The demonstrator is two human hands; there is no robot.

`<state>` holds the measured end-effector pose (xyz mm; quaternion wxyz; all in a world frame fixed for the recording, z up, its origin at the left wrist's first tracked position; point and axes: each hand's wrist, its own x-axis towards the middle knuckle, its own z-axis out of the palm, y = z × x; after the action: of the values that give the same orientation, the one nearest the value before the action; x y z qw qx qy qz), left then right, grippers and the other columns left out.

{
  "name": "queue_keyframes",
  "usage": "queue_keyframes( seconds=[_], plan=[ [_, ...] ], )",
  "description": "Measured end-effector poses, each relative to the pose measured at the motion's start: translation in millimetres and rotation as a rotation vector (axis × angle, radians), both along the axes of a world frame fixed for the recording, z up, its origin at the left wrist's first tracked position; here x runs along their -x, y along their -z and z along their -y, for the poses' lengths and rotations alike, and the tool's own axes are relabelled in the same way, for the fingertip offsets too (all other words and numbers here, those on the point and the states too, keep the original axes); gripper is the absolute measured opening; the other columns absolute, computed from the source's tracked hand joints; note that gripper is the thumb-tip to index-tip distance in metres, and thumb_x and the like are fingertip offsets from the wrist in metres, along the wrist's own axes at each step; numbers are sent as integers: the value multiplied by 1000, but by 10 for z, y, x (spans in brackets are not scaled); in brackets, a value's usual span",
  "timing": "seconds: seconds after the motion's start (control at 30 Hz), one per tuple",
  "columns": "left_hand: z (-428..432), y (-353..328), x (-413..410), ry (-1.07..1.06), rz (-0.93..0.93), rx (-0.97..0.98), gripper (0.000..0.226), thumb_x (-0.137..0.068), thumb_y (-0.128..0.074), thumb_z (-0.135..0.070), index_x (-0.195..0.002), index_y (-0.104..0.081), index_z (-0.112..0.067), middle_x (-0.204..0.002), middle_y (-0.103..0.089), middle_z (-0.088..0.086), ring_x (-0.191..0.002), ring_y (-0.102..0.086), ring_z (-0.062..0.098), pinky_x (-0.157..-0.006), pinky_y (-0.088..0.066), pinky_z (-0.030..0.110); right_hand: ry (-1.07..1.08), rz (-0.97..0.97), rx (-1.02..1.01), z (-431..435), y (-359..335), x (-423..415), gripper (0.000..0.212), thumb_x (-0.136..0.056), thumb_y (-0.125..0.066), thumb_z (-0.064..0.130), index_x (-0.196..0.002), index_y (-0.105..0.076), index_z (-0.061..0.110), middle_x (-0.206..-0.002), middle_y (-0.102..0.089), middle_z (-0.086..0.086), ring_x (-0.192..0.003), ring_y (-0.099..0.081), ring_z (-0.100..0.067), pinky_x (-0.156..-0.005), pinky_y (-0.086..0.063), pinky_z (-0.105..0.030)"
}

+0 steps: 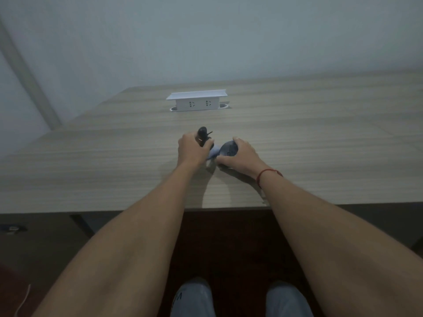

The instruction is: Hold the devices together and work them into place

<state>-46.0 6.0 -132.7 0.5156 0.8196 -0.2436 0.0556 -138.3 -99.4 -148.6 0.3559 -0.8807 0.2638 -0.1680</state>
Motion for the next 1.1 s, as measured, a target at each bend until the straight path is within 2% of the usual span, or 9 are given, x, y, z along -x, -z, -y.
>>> queue_keyframes(
  seconds=[0.1,0.23,0.33,0.43,0.57,0.73,0.9,1.03,1.1],
  plan=[
    [11,-29,49,-25,-55,153,24,-83,-72,-26,-90,-72,-3,-82,-71,8,-73,-64,18,-69,-52,26,-21,28,-84,-15,-11,23,73,-66,-74,44,-126,-45,15,-119,-54,0,-106,-53,-20,-94,-49,-41],
    [10,48,47,-10,-52,119,23,-85,-70,-25,-92,-71,-3,-79,-67,5,-71,-62,16,-67,-48,24,-72,69,-95,-5,-32,48,61,-74,-74,33,-126,-49,13,-121,-57,-3,-101,-53,-18,-81,-44,-28],
    [-28,80,9,-45,-32,138,24,-84,-69,-26,-91,-71,-3,-78,-68,6,-71,-62,17,-64,-46,23,-40,103,-71,-21,-14,58,65,-74,-76,33,-128,-48,10,-117,-53,-2,-99,-48,-14,-83,-42,-28],
    [-16,44,37,-31,-16,208,25,-84,-69,-28,-90,-71,-3,-77,-67,3,-71,-63,15,-59,-45,16,7,145,-18,-60,35,41,65,-72,-77,38,-125,-51,12,-118,-58,-2,-102,-54,-17,-87,-47,-31],
    [-37,171,17,-28,37,51,25,-83,-70,-26,-83,-69,-1,-72,-64,4,-73,-64,24,-62,-43,24,56,169,10,-67,43,22,65,-76,-75,33,-131,-49,9,-129,-57,-8,-115,-55,-23,-85,-40,-25],
    [42,-50,70,-22,62,189,24,-84,-70,-25,-87,-70,-2,-76,-66,3,-72,-64,18,-68,-52,28,80,150,51,-27,79,-26,60,-75,-74,32,-127,-52,9,-125,-58,-9,-115,-54,-25,-85,-40,-26],
    [43,82,-22,-43,91,-105,27,-82,-71,-33,-90,-70,-7,-91,-71,15,-83,-68,30,-71,-53,33,91,170,37,-16,92,-16,66,-76,-75,29,-132,-49,7,-130,-55,-10,-118,-52,-25,-92,-41,-28],
    [60,-17,42,-27,102,66,30,-83,-69,-31,-87,-71,-2,-84,-73,13,-79,-68,27,-72,-57,35,96,187,1,-12,80,0,60,-74,-78,27,-125,-51,10,-124,-58,-9,-103,-53,-19,-85,-43,-27],
    [78,41,74,-9,82,26,29,-83,-69,-31,-90,-71,-3,-87,-73,13,-82,-69,27,-75,-58,36,105,197,-35,-16,78,2,62,-73,-79,26,-125,-50,10,-124,-57,-9,-102,-53,-19,-85,-44,-28]
  ],
)
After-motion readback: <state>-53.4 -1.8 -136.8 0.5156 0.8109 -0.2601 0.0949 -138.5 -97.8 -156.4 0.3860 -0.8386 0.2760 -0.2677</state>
